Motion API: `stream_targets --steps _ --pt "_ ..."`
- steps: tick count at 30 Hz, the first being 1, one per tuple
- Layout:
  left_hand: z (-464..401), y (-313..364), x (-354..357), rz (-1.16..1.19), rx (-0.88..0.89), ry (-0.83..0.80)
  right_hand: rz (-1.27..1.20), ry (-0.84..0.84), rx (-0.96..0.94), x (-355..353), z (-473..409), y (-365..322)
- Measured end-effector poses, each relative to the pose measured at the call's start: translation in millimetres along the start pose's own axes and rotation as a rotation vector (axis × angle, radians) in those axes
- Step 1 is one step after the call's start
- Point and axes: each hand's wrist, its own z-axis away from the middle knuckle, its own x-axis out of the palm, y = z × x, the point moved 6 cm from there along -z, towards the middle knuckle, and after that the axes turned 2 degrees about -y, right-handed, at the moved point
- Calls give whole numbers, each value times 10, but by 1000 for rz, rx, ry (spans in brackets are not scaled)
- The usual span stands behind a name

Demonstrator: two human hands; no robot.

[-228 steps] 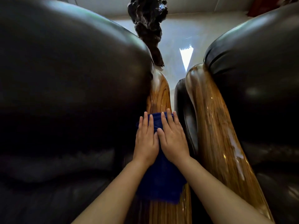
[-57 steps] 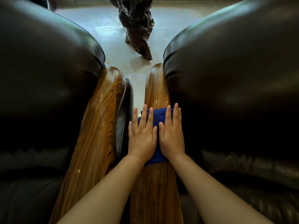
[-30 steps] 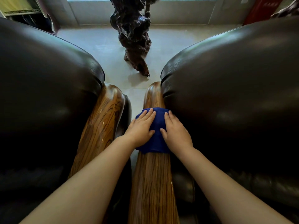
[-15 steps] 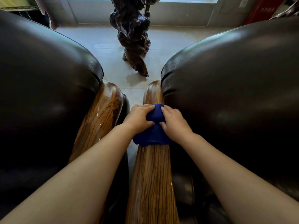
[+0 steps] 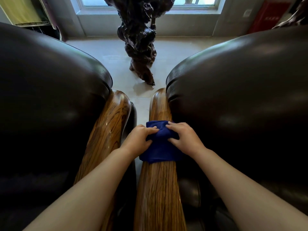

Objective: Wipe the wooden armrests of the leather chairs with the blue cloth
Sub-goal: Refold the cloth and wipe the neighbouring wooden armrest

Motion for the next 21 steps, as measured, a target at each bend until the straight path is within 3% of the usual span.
stream_targets --steps 5,9,11,16,21 --pt "217 111 40 -56 -8 -49 -49 -80 58 160 371 36" --pt "343 247 -5 -99 -8 -146 2 80 120 152 613 -53" --pt "413 319 -60 -94 -27 -180 9 71 152 89 681 -118" --pt "563 565 -365 0 -68 -189 -43 -99 138 -408 712 -289" --pt "665 1033 -875 28 -62 -134 -133 -90 154 -1065 879 -521"
